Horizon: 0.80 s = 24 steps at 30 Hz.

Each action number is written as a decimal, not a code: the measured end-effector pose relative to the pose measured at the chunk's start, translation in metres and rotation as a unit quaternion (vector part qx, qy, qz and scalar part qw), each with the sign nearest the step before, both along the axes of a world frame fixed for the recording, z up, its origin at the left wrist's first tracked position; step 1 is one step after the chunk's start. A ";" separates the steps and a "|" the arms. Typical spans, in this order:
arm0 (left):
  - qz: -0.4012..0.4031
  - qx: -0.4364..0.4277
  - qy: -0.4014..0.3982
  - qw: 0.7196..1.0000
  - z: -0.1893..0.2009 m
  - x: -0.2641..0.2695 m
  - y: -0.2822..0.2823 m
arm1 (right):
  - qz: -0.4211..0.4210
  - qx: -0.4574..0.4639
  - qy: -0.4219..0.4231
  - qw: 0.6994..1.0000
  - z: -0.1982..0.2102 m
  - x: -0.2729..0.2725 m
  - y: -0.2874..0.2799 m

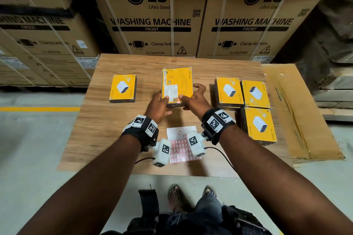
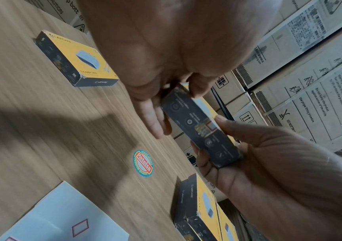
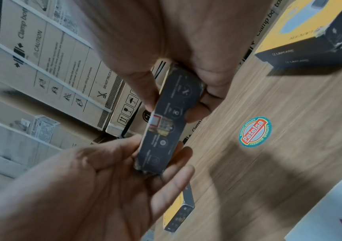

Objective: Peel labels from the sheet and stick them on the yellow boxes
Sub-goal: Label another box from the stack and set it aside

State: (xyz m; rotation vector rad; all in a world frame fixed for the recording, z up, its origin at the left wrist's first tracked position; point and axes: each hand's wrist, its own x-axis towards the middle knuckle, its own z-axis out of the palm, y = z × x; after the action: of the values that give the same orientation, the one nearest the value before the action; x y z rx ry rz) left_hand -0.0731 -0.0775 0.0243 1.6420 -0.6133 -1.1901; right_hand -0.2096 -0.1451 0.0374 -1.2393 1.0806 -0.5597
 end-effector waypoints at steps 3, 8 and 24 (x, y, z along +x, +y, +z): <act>-0.013 -0.020 -0.038 0.999 0.004 -0.002 0.003 | -0.015 0.023 -0.023 0.999 0.002 0.003 -0.003; -0.054 -0.057 -0.224 0.971 0.012 -0.003 0.008 | -0.030 0.064 -0.052 0.996 0.005 0.004 -0.006; -0.206 0.001 -0.287 0.936 0.002 0.014 0.002 | 0.021 0.048 0.001 0.999 -0.003 -0.011 -0.009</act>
State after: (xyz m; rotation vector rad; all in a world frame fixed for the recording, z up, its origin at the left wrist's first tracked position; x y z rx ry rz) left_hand -0.0588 -0.0755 0.0266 1.9310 -1.3780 -0.9777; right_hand -0.2209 -0.1544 0.0346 -1.1763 1.0689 -0.4699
